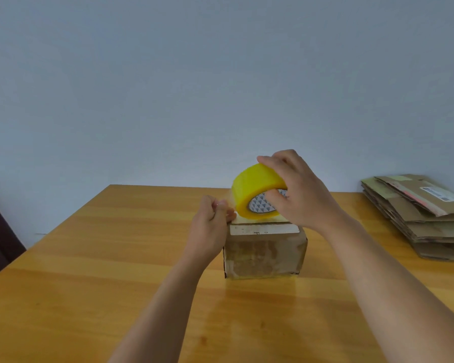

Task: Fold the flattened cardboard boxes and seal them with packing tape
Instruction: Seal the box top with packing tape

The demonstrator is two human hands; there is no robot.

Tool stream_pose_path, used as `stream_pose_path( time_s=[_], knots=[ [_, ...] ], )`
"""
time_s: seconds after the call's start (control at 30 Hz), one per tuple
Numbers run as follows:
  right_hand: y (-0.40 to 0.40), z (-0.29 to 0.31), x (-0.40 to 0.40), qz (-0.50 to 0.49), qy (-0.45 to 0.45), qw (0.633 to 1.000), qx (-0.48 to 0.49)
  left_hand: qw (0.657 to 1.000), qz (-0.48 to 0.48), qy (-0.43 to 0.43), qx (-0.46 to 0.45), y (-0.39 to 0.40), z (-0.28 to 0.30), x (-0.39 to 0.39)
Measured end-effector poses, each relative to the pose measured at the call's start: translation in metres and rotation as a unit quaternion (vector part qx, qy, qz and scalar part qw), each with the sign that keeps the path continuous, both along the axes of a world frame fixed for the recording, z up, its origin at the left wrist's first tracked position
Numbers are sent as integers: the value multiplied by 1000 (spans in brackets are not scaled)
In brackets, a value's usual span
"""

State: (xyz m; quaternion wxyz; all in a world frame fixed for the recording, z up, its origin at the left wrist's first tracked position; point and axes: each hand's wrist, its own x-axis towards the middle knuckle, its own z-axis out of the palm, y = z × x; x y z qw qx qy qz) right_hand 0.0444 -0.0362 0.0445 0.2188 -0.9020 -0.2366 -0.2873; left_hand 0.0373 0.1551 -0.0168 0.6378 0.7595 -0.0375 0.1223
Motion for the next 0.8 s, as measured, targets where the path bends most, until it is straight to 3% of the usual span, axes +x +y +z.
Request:
stream_pose_path(
  time_s=[0.23, 0.37, 0.43, 0.8],
  knots=[
    [1, -20, 10, 9, -41, 993, 109, 999, -3, 34, -20, -1, 6, 1],
    [-4, -41, 5, -13, 74, 954, 291, 996, -10, 55, -70, 1, 6, 1],
    [-5, -55, 0, -13, 133, 932, 338, 994, -10, 66, -91, 3, 6, 2],
    [-6, -51, 7, -16, 153, 949, 276, 972, -13, 103, -210, 7, 3, 4]
  ],
)
